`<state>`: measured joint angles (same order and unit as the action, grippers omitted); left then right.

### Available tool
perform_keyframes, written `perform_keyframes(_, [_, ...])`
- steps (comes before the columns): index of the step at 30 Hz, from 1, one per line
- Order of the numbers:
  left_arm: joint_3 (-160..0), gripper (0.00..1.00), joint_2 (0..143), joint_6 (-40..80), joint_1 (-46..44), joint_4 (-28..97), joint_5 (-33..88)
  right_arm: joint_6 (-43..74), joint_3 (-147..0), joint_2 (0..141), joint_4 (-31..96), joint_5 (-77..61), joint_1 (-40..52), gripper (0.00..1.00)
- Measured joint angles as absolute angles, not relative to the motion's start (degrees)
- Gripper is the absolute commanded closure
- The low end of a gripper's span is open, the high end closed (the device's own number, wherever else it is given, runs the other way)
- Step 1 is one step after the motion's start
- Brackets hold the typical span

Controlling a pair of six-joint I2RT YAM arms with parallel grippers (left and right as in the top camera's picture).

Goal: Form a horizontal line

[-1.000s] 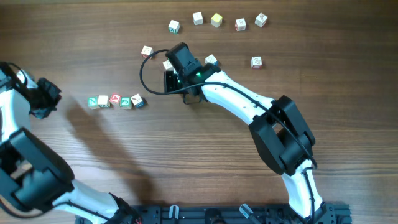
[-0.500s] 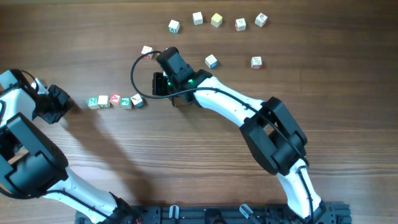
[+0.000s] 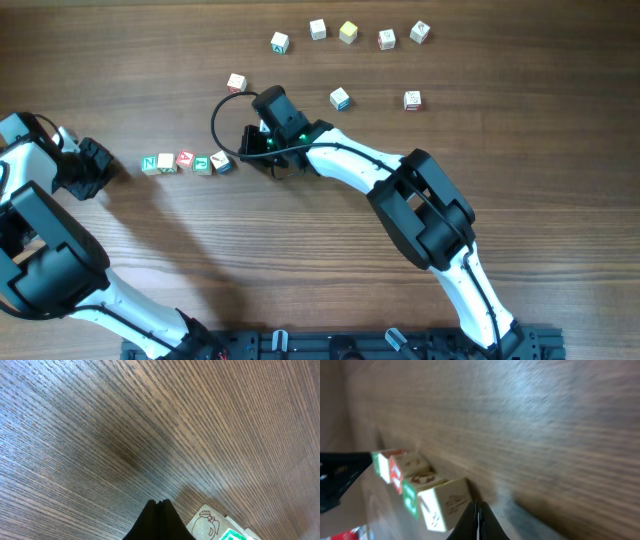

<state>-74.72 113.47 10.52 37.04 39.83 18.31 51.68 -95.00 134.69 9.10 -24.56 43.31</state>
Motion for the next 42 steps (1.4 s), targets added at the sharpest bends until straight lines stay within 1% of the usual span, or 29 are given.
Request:
perform_keyframes(9, [-74.4, 0.96, 113.5, 10.5, 36.2, 41.1, 18.9, 52.5, -95.0, 134.7, 9.1, -27.4, 43.9, 0.96])
perform_keyframes(19, [-74.4, 0.96, 113.5, 10.5, 32.3, 41.1, 20.0, 52.5, -95.0, 134.7, 8.9, -27.9, 45.7, 0.96])
perform_keyframes(42, [-74.4, 0.96, 113.5, 10.5, 31.1, 40.9, 20.6, 52.7, -95.0, 134.7, 6.5, -28.1, 45.7, 0.96])
